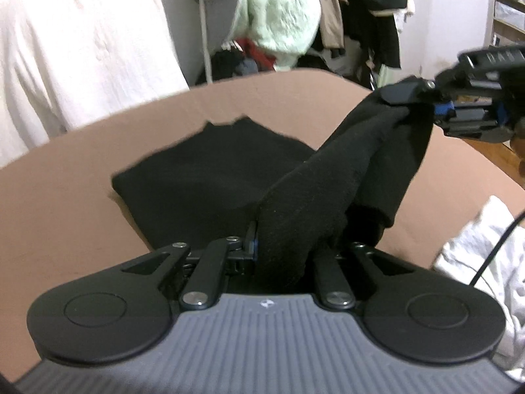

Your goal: Fold clothes

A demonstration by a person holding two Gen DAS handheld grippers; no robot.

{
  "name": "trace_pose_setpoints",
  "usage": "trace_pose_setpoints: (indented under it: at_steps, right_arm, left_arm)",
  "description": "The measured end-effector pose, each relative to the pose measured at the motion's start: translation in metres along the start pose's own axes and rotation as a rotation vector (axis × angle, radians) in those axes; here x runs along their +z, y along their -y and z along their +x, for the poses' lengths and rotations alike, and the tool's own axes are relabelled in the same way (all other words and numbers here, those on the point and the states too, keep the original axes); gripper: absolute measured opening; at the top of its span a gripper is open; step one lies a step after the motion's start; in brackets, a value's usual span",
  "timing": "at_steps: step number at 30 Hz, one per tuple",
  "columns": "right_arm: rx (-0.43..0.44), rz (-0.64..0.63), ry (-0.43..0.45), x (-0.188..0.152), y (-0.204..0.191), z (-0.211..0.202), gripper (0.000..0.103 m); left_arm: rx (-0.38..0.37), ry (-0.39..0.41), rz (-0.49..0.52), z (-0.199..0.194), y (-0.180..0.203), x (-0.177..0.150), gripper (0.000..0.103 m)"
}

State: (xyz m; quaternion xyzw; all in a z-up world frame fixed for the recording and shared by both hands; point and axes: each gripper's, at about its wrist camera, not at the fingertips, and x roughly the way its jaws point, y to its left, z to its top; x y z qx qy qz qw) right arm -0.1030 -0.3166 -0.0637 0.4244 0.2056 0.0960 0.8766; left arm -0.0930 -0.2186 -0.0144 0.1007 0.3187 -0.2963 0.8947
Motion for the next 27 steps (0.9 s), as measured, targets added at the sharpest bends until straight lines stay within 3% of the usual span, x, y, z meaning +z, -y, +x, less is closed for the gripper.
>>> trace_pose_setpoints:
  at_steps: [4, 9, 12, 14, 15, 17, 19, 22, 24, 27]
  right_arm:
    - [-0.010, -0.010, -0.031, 0.026, -0.013, 0.027, 0.014]
    - [-0.101, -0.098, -0.064, 0.072, -0.032, 0.086, 0.014]
    - [-0.150, -0.122, -0.142, 0.107, -0.035, 0.135, 0.015]
    - [-0.258, -0.178, -0.220, 0.128, -0.027, 0.174, 0.022]
    - [-0.308, -0.216, -0.244, 0.135, -0.022, 0.190, 0.027]
    - [-0.385, -0.280, -0.243, 0.142, -0.011, 0.210, 0.031]
    - [-0.369, -0.269, -0.239, 0.144, 0.005, 0.210, 0.031]
    - [-0.328, -0.235, -0.230, 0.137, 0.029, 0.196, 0.047]
    - [-0.329, -0.238, -0.236, 0.129, 0.043, 0.186, 0.048]
    - [-0.396, -0.272, -0.233, 0.121, 0.061, 0.178, 0.048]
  left_arm:
    - [-0.002, 0.020, -0.062, 0.011, -0.030, 0.017, 0.013]
    - [0.047, 0.012, -0.025, 0.045, -0.081, 0.065, 0.024]
    - [0.007, -0.067, -0.089, 0.081, -0.112, 0.083, 0.024]
    - [0.009, -0.103, -0.162, 0.111, -0.132, 0.082, 0.033]
    - [0.014, -0.118, -0.201, 0.127, -0.142, 0.079, 0.043]
    - [0.058, -0.121, -0.271, 0.152, -0.161, 0.065, 0.046]
    - [0.086, -0.107, -0.330, 0.165, -0.178, 0.045, 0.046]
    - [-0.005, -0.051, -0.453, 0.165, -0.203, 0.020, 0.046]
    - [-0.044, -0.020, -0.503, 0.163, -0.216, 0.015, 0.046]
    - [-0.041, 0.003, -0.517, 0.166, -0.223, 0.019, 0.046]
